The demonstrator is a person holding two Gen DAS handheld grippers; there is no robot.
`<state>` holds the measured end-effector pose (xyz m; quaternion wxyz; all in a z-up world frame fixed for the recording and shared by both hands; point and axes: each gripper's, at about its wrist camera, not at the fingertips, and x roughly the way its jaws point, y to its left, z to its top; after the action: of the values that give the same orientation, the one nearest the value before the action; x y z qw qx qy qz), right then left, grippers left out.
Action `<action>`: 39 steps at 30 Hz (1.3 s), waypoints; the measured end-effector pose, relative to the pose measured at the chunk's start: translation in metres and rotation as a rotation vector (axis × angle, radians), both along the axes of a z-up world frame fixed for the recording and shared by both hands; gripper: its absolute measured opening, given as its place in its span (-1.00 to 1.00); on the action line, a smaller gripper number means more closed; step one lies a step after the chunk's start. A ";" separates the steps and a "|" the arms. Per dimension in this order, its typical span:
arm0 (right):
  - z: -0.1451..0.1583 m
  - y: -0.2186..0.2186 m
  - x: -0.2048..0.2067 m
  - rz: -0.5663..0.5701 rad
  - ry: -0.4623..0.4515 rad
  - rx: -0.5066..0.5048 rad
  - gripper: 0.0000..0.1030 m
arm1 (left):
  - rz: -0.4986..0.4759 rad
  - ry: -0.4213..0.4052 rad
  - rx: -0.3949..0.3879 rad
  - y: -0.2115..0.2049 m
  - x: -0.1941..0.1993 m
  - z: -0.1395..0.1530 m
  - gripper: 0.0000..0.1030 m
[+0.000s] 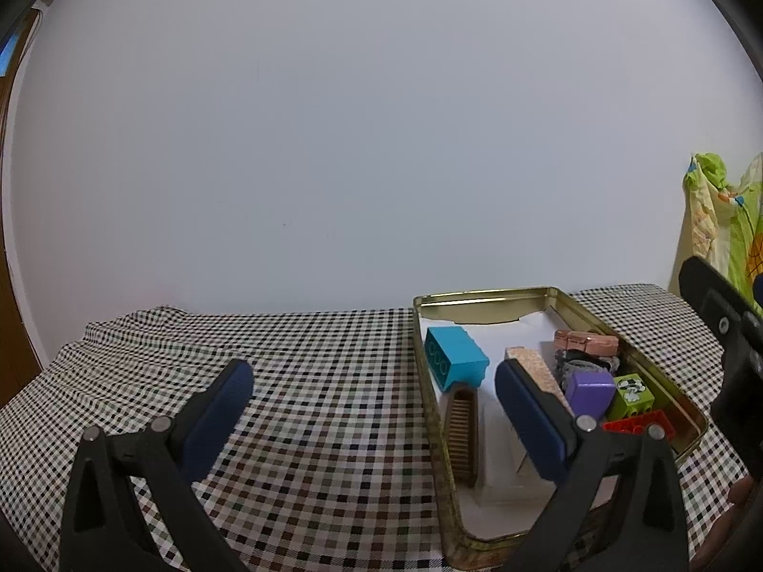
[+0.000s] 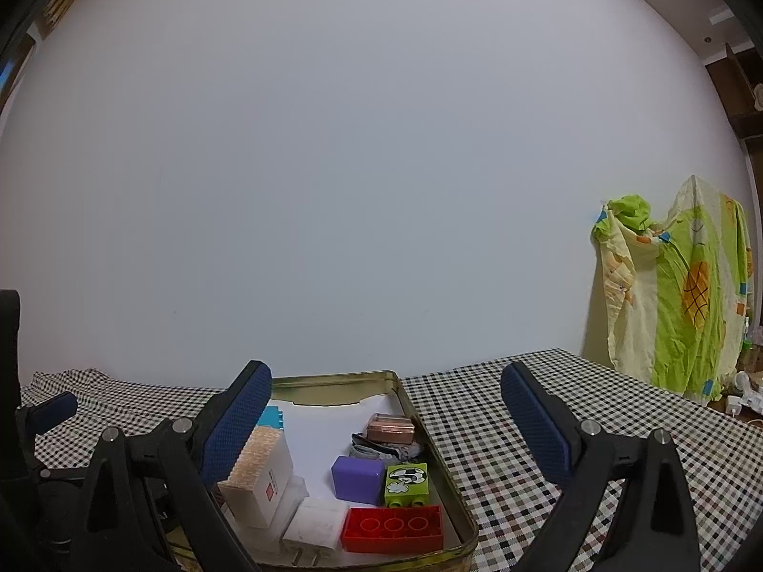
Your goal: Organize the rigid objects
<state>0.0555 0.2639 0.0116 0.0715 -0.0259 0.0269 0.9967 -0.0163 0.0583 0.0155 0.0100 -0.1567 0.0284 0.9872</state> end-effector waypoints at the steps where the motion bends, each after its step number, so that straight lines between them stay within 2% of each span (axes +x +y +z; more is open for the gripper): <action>1: 0.000 0.000 0.000 0.000 0.000 0.000 0.91 | 0.000 0.000 0.000 0.000 0.000 0.000 0.99; 39: 0.000 0.005 0.003 0.012 -0.006 -0.001 0.91 | -0.007 -0.019 -0.004 -0.004 -0.004 0.001 0.99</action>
<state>0.0587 0.2685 0.0114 0.0658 -0.0290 0.0273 0.9970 -0.0204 0.0539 0.0161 0.0133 -0.1662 0.0310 0.9855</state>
